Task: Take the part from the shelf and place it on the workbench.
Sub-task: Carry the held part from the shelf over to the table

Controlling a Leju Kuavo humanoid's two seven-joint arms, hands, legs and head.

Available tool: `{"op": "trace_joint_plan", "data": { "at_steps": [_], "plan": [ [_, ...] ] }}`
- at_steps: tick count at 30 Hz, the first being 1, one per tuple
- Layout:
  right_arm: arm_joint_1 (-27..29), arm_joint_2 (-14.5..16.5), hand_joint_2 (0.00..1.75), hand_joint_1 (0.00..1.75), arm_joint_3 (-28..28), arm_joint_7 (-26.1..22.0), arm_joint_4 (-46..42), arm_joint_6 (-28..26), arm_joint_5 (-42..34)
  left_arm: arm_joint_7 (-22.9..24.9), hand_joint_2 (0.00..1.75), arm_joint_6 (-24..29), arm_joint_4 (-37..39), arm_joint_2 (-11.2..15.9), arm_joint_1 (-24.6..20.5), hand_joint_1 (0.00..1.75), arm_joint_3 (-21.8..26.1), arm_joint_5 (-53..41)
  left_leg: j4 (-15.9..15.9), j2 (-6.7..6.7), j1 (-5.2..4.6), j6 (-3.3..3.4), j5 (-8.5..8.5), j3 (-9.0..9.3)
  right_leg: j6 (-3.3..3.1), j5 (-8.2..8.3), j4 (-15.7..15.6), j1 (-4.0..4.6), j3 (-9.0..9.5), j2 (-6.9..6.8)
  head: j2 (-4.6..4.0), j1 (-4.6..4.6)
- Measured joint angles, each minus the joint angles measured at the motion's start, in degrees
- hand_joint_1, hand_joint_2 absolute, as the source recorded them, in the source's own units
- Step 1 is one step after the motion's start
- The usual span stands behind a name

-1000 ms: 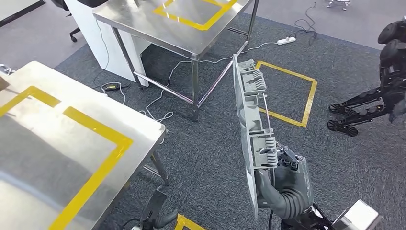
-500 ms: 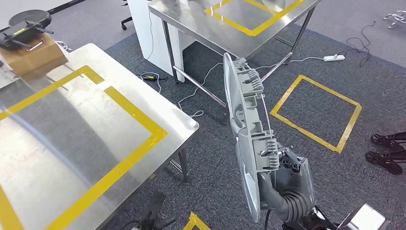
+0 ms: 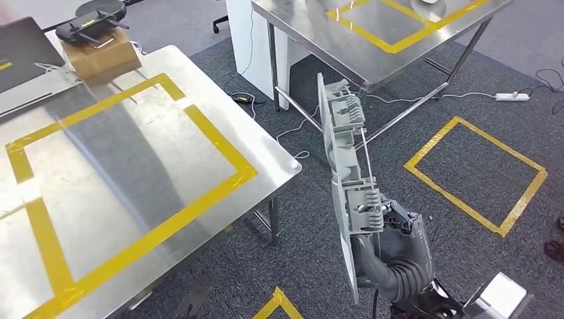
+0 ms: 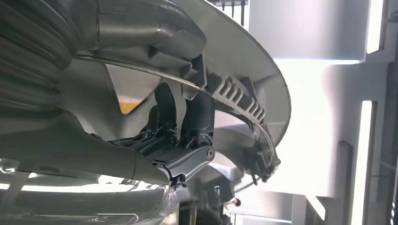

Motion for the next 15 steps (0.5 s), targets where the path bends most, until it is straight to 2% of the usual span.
{"op": "trace_joint_plan", "data": {
  "at_steps": [1,2,3,4,5,7,8,9,10,11,12,13,14,15],
  "plan": [
    [0.0,0.0,1.75,1.75,0.0,0.0,0.0,0.0,0.0,0.1,1.75,0.1,0.1,0.1,0.0,0.0,0.0,0.0,-0.5,0.18,-0.28,0.39,-0.15,0.02,0.2,-0.13,0.1,0.15,-0.01,-0.73,0.0,0.02],
    [0.0,0.0,1.75,1.75,0.0,0.0,0.0,0.1,-0.1,0.2,1.75,0.2,0.3,0.1,0.0,0.0,0.0,0.0,-0.6,-0.79,-0.23,0.82,0.03,-0.19,0.37,-0.23,0.1,0.16,0.05,-1.54,0.0,0.05],
    [-0.1,0.0,1.75,1.75,0.0,0.1,0.0,0.1,-0.1,0.4,1.75,0.2,0.5,0.2,0.1,0.0,0.0,0.0,-0.7,-1.71,-0.14,1.14,0.21,-0.31,0.62,-0.55,0.3,0.07,0.08,-1.78,0.0,0.08],
    [-0.1,0.0,1.75,1.75,0.0,0.1,0.0,0.2,-0.2,0.5,1.75,0.4,0.6,0.2,0.1,0.0,0.0,0.0,-0.7,-2.67,0.0,1.48,0.41,-0.4,0.92,-1.28,1.0,-0.12,-0.1,-0.89,0.0,0.12],
    [-0.1,0.0,1.75,1.75,0.0,0.1,0.0,0.2,-0.2,0.6,1.75,0.5,0.7,0.3,0.1,0.0,0.0,0.0,-0.8,-3.64,0.17,1.8,0.61,-0.45,1.24,-2.61,2.7,-0.36,-0.69,0.7,0.0,0.21],
    [0.0,0.0,1.75,1.75,0.0,0.3,0.1,0.2,-0.3,0.7,1.75,0.8,1.0,0.3,0.1,0.0,0.0,0.0,-0.9,-5.58,0.32,2.22,0.86,-0.5,1.68,-6.33,9.4,-0.75,-3.28,4.36,0.0,0.43],
    [0.0,0.0,1.75,1.75,0.0,0.3,0.1,0.2,-0.3,0.7,1.75,0.8,1.0,0.3,0.1,0.0,0.0,0.1,-0.8,-6.56,0.3,2.33,0.93,-0.49,1.76,-7.82,13.0,-0.81,-4.81,5.15,0.0,0.52],
    [0.0,0.0,1.75,1.75,0.0,0.4,0.2,0.2,-0.4,0.7,1.75,0.8,1.2,0.3,0.2,0.0,0.0,0.1,-0.8,-7.53,0.27,2.4,0.98,-0.47,1.76,-8.38,15.4,-0.81,-5.88,5.48,0.0,0.56],
    [0.0,0.0,1.75,1.75,0.0,0.4,0.3,0.2,-0.4,0.6,1.75,0.9,1.3,0.3,0.3,0.0,0.0,0.0,-0.8,-8.48,0.23,2.44,1.04,-0.45,1.67,-7.79,15.9,-0.8,-6.18,5.67,0.0,0.62],
    [0.0,0.0,1.75,1.75,0.0,0.4,0.5,0.2,-0.4,0.6,1.75,0.9,1.4,0.3,0.3,0.0,0.0,0.0,-0.8,-9.39,0.2,2.42,1.1,-0.39,1.48,-6.15,14.2,-0.8,-5.57,5.94,0.0,0.62],
    [-0.1,0.0,1.75,1.75,0.0,0.5,0.5,0.2,-0.4,0.6,1.75,1.0,1.5,0.3,0.3,0.0,0.0,-0.2,-0.8,-10.24,0.18,2.37,1.16,-0.33,1.22,-3.8,10.9,-0.8,-4.23,6.58,0.0,0.63],
    [-0.1,0.0,1.75,1.75,0.0,0.5,0.6,0.2,-0.5,0.6,1.75,1.1,1.5,0.3,0.3,0.0,0.0,-0.3,-0.8,-10.96,0.16,2.25,1.25,-0.34,0.93,-1.84,7.2,-0.83,-2.73,7.83,0.0,0.61],
    [-0.2,0.0,1.75,1.75,0.0,0.5,0.6,0.2,-0.5,0.6,1.75,1.2,1.6,0.2,0.3,0.0,0.0,-0.4,-0.7,-11.63,0.16,2.08,1.36,-0.46,0.7,-0.41,4.0,-0.87,-1.46,8.97,0.0,0.6],
    [-0.2,0.0,1.75,1.75,0.0,0.5,0.6,0.2,-0.5,0.6,1.75,1.3,1.6,0.2,0.2,0.0,0.0,-0.4,-0.7,-12.12,0.21,1.82,1.52,-0.73,0.53,0.19,1.9,-0.88,-0.66,9.85,0.0,0.6]
  ]
}}
